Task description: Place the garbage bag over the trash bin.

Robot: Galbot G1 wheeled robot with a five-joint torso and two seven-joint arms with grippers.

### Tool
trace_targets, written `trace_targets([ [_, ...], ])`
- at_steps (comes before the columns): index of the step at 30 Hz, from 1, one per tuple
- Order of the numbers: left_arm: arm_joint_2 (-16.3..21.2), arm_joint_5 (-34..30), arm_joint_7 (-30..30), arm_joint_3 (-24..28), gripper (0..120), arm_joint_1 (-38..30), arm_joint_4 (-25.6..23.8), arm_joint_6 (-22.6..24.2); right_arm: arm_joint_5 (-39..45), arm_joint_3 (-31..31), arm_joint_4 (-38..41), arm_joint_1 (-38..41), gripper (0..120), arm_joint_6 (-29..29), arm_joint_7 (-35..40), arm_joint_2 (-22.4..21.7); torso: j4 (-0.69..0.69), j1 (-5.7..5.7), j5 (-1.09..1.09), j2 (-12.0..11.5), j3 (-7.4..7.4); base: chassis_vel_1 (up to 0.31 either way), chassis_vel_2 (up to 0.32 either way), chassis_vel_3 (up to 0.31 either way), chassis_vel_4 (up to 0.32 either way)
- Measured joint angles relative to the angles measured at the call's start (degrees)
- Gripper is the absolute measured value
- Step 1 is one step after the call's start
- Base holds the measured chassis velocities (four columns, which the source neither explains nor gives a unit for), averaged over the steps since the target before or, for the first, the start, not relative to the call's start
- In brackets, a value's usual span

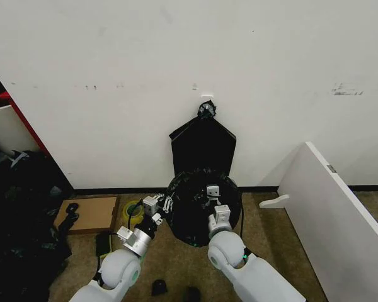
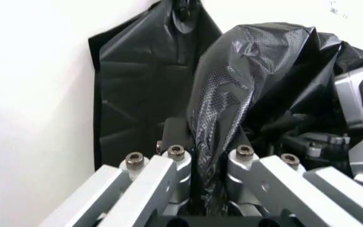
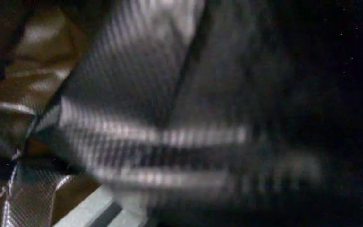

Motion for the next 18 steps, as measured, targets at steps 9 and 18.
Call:
trace_targets([
  [9, 0.2, -0.1, -0.5, -0.2, 4, -0.1, 0.7, 0.1, 0.3, 0.6, -0.1, -1.5, 0, 5.1, -2.3, -1.2, -0.01, 0.00, 0.00, 0.0, 0.00, 0.000, 0.000, 0.000, 0.000],
  [18, 0.5, 0.2, 0.0, 0.0, 4, 0.1, 0.6, 0.3, -0.3, 1.9, -2.6, -0.1, 0, -1.1, 2.0, -0.6, -0.02, 0.00, 0.00, 0.0, 0.00, 0.000, 0.000, 0.000, 0.000],
])
